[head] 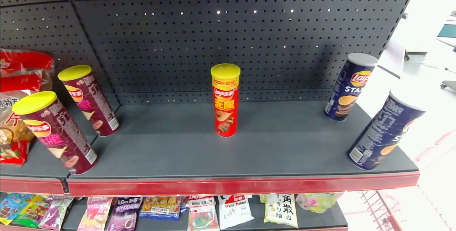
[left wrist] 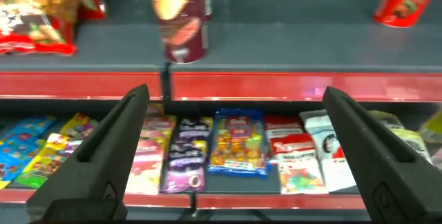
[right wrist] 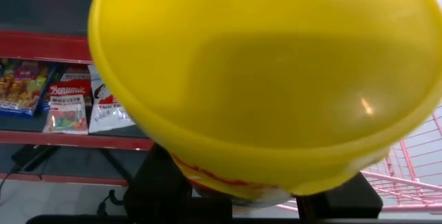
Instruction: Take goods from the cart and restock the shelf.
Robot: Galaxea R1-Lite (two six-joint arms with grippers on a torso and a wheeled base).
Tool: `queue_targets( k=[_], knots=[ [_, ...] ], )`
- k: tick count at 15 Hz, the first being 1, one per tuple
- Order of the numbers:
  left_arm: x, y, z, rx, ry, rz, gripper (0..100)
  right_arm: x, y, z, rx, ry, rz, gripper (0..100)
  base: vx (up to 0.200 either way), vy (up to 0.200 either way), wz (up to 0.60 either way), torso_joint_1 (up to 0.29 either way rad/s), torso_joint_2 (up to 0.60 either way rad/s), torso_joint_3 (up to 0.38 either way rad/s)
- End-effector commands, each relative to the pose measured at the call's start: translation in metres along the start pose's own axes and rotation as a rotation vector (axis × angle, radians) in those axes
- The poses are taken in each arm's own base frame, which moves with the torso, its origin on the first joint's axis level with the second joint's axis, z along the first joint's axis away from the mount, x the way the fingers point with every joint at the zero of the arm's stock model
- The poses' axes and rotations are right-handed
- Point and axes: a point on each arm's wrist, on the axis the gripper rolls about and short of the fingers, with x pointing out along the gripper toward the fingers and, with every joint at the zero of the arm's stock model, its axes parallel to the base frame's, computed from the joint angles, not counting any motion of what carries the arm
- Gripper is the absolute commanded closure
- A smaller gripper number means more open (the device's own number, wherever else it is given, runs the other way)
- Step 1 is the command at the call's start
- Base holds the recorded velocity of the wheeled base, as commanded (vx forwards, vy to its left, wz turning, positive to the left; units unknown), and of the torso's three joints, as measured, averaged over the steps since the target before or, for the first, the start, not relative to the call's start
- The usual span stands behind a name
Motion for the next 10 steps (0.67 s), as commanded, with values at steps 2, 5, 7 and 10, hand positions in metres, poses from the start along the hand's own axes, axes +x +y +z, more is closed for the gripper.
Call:
queue_targets(
  k=[2, 5, 7, 10],
  knots=[
    [0.0, 0.0, 0.0, 0.0, 0.001, 0.001, 0, 0.001, 0.0, -0.001, -0.001, 0.005, 0.002, 100, 0.0, 0.2, 0.0, 0.005, 0.0, 0.005],
    [0.0, 0.0, 0.0, -0.002, 0.001, 0.001, 0, 0.0, 0.001, -0.009, -0.001, -0.002, 0.007, 100, 0.0, 0.0, 0.0, 0.0, 0.0, 0.0],
    [0.0, 0.0, 0.0, -0.003, 0.001, 0.001, 0, -0.002, 0.002, -0.021, -0.016, -0.017, 0.02, 100, 0.0, 0.0, 0.0, 0.0, 0.0, 0.0],
    [0.004, 0.0, 0.001, 0.01, 0.052, -0.001, 0, -0.002, 0.002, -0.023, -0.039, -0.02, 0.044, 100, 0.0, 0.0, 0.0, 0.0, 0.0, 0.0]
  ],
)
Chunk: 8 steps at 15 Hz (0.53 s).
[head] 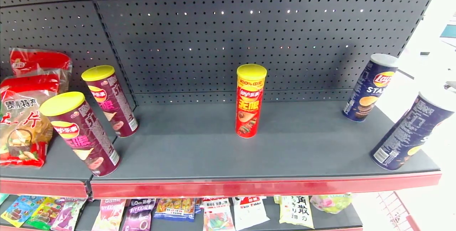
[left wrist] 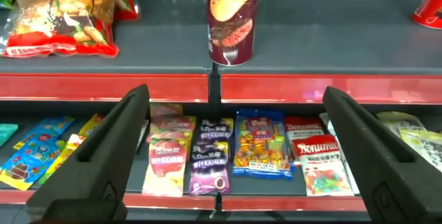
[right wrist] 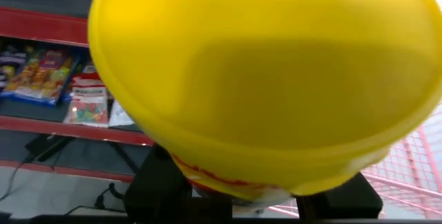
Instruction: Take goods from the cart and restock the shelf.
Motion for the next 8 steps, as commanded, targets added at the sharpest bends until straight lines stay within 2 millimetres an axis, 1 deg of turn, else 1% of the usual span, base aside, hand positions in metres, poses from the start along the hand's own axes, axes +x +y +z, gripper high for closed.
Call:
queue_targets(
  k=[1, 2, 4, 5, 8],
  knots=[
    [0.003, 0.0, 0.002, 0.032, 0.043, -0.012, 0, -0.001, 0.001, -0.004, 0.005, -0.011, 0.043, 100, 0.0, 0.0, 0.0, 0.0, 0.0, 0.0],
    [0.003, -0.002, 0.003, 0.075, 0.029, -0.157, 0, 0.0, 0.004, -0.009, 0.02, -0.025, 0.168, 100, 0.0, 0.0, 0.0, 0.0, 0.0, 0.0],
    [0.003, -0.003, 0.003, 0.088, 0.031, -0.18, 0, 0.0, 0.008, -0.022, 0.027, -0.041, 0.279, 100, 0.0, 0.0, 0.0, 0.0, 0.0, 0.0],
    [0.003, -0.003, 0.003, 0.087, 0.032, -0.18, 0, 0.001, 0.009, -0.028, 0.03, -0.034, 0.278, 100, 0.0, 0.0, 0.0, 0.0, 0.0, 0.0],
    [0.004, -0.003, 0.003, 0.085, 0.03, -0.18, 0, 0.004, 0.009, -0.029, 0.03, -0.071, 0.25, 100, 0.0, 0.0, 0.0, 0.0, 0.0, 0.0]
  ],
)
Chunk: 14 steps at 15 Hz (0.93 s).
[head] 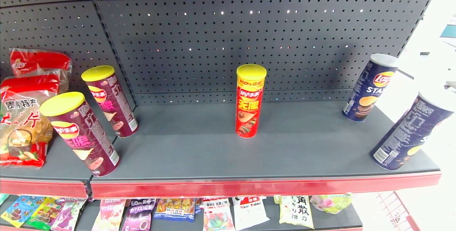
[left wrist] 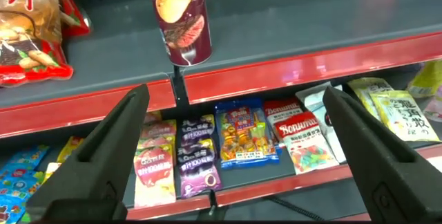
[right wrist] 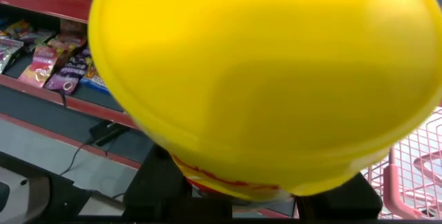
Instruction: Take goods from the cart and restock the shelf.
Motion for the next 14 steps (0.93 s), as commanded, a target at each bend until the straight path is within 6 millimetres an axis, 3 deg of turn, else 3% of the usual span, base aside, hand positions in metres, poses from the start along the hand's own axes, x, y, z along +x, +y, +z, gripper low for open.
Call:
queue_targets(
  k=[1, 8, 9, 10, 11, 12, 14],
  knots=[
    [0.001, 0.0, 0.0, -0.004, 0.008, 0.001, 0, 0.001, 0.0, -0.004, 0.0, -0.004, -0.006, 100, 0.0, 0.0, 0.0, 0.0, 0.0, 0.0],
    [0.001, 0.0, 0.001, -0.002, 0.0, 0.002, 0, 0.008, 0.001, -0.013, -0.002, -0.022, 0.043, 100, 0.0, 0.0, 0.0, 0.0, 0.0, 0.0],
    [-0.001, 0.002, 0.02, -0.034, -0.026, -0.007, 0, 0.008, 0.001, -0.013, -0.01, -0.024, 0.044, 100, 0.0, 0.0, 0.0, 0.0, 0.0, 0.0],
    [0.006, 0.006, 0.053, -0.097, -0.012, -0.01, 0, 0.008, 0.001, -0.013, -0.016, -0.024, 0.044, 100, 0.0, 0.0, 0.0, 0.0, 0.0, 0.0],
    [0.021, 0.013, 0.107, -0.207, -0.053, -0.012, 0, 0.008, 0.001, -0.013, -0.019, -0.024, 0.044, 100, 0.0, 0.0, 0.0, 0.0, 0.0, 0.0],
    [0.024, 0.013, 0.114, -0.191, -0.059, -0.05, 0, 0.008, 0.001, -0.013, -0.021, -0.024, 0.044, 100, 0.0, 0.0, 0.0, 0.0, 0.0, 0.0],
    [0.027, 0.008, 0.1, -0.09, -0.009, -0.25, 0, 0.008, 0.001, -0.013, -0.022, -0.024, 0.041, 100, 0.0, 0.0, 0.0, 0.0, 0.0, 0.0]
  ],
)
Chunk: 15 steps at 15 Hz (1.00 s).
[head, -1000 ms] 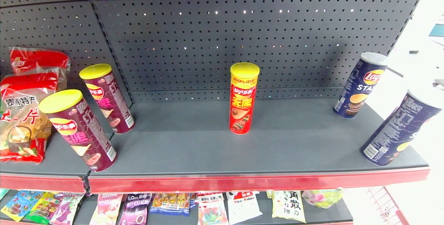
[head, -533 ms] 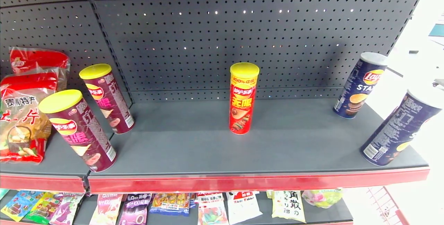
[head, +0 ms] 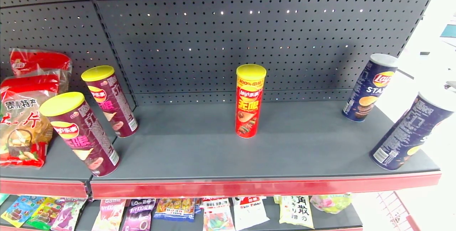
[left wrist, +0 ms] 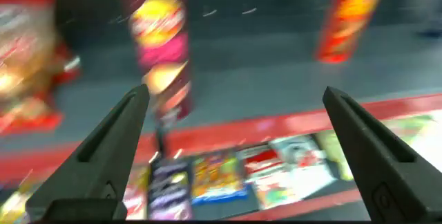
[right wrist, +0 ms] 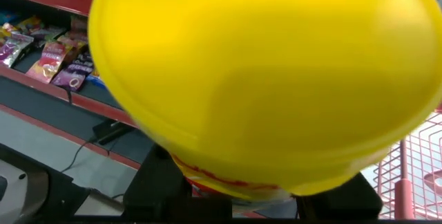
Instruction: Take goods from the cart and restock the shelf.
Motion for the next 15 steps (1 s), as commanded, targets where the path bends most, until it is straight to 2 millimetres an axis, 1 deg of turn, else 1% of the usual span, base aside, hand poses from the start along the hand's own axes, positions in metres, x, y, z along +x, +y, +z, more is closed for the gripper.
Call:
queue_targets(
  k=[1, 2, 3, 4, 5, 6, 7, 9, 10, 11, 13, 14, 15],
  knots=[
    [0.026, 0.002, 0.013, 0.017, 0.11, -0.202, 0, 0.0, 0.0, 0.0, -0.002, 0.003, -0.002, 100, 0.0, 0.0, 0.0, 0.0, 0.0, 0.0],
    [0.035, 0.002, 0.017, 0.009, 0.136, -0.282, 0, 0.0, 0.0, 0.0, -0.002, 0.004, -0.008, 100, 0.0, 0.0, 0.0, 0.0, 0.0, 0.0],
    [0.038, 0.002, 0.021, 0.009, 0.139, -0.297, 0, 0.0, 0.0, 0.0, 0.0, 0.004, -0.011, 100, 0.0, 0.0, 0.0, 0.0, 0.0, 0.0],
    [0.058, 0.004, 0.034, 0.018, 0.174, -0.341, 0, 0.0, 0.0, 0.0, -0.001, 0.003, -0.018, 100, 0.0, 0.0, 0.0, 0.0, 0.0, 0.0],
    [0.067, 0.005, 0.039, 0.023, 0.18, -0.366, 0, 0.0, 0.0, 0.0, -0.002, 0.004, -0.019, 100, 0.0, 0.0, 0.0, 0.0, 0.0, 0.0],
    [0.087, 0.006, 0.044, 0.03, 0.194, -0.433, 0, 0.0, 0.0, 0.0, -0.002, 0.003, -0.018, 100, 0.0, 0.0, 0.0, 0.0, 0.0, 0.0],
    [0.095, 0.006, 0.045, 0.037, 0.198, -0.455, 0, 0.0, 0.0, 0.0, -0.002, 0.004, -0.019, 100, 0.0, 0.0, 0.0, 0.0, 0.0, 0.0],
    [0.137, 0.0, 0.047, 0.079, 0.202, -0.56, 0, 0.0, 0.0, 0.0, -0.002, 0.003, -0.018, 100, 0.0, 0.0, 0.0, 0.0, 0.0, 0.0],
    [0.164, -0.009, 0.048, 0.083, 0.207, -0.62, 0, 0.0, 0.0, 0.0, -0.002, 0.003, -0.018, 100, 0.0, 0.0, 0.0, 0.0, 0.0, 0.0],
    [0.181, -0.014, 0.046, 0.083, 0.214, -0.645, 0, 0.0, 0.0, 0.0, -0.002, 0.003, -0.018, 100, 0.0, 0.0, 0.0, 0.0, 0.0, 0.0],
    [0.215, -0.019, 0.038, 0.091, 0.236, -0.662, 0, 0.0, 0.0, 0.0, -0.002, 0.003, -0.018, 100, 0.0, 0.0, 0.0, 0.0, 0.0, 0.0],
    [0.244, -0.02, 0.028, 0.128, 0.241, -0.656, 0, 0.0, 0.0, 0.0, 0.001, 0.003, -0.018, 100, 0.0, 0.0, 0.0, 0.0, 0.0, 0.0],
    [0.257, -0.021, 0.025, 0.139, 0.237, -0.645, 0, 0.0, 0.0, 0.0, 0.002, 0.003, -0.018, 100, 0.0, 0.0, 0.0, 0.0, 0.0, 0.0]
  ],
)
